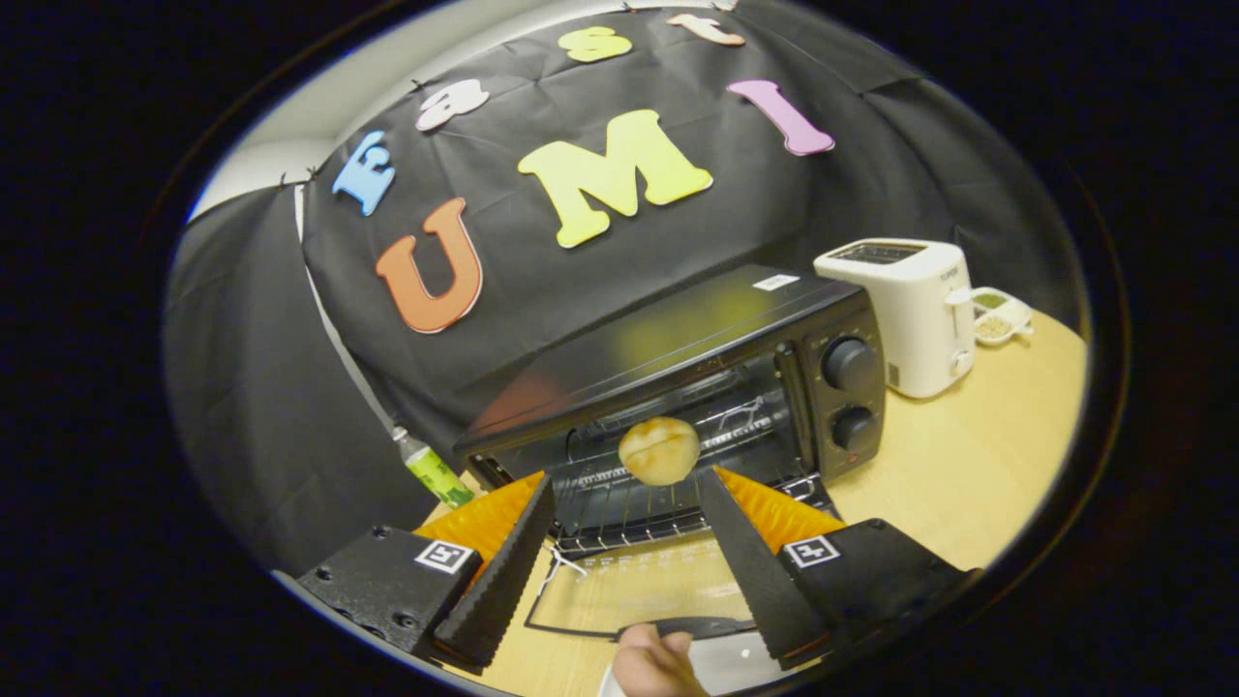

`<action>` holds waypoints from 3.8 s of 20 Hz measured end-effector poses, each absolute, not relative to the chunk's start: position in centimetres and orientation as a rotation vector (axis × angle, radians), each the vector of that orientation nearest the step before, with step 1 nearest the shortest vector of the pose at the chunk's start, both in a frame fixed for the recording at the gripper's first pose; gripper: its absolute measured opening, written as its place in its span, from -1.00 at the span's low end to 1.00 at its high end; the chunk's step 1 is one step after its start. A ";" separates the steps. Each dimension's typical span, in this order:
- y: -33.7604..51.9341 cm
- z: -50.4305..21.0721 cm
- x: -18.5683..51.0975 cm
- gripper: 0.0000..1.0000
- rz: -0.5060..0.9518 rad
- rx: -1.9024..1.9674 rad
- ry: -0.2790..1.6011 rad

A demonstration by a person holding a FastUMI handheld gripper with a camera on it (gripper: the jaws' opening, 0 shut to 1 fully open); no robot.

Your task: Open the toaster oven, put the food inside, and close the toaster oven door.

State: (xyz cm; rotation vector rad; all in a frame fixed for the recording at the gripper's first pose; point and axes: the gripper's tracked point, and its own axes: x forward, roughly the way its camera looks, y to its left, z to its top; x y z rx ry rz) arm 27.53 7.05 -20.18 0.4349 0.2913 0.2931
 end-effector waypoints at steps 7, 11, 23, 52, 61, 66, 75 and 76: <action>6.0 -19.2 21.1 1.00 0.218 0.204 0.380; 6.2 -22.8 19.0 1.00 0.193 0.082 0.469; 8.7 -33.1 19.5 1.00 0.167 -0.013 0.701; 10.1 -22.4 24.3 1.00 0.140 0.006 0.366; 10.2 -18.8 23.0 1.00 0.150 -0.015 0.289; 9.5 -15.9 20.6 1.00 0.163 -0.029 0.260; 6.1 -2.8 12.4 1.00 0.159 0.055 0.117; 5.3 -0.8 11.2 1.00 0.155 0.052 0.086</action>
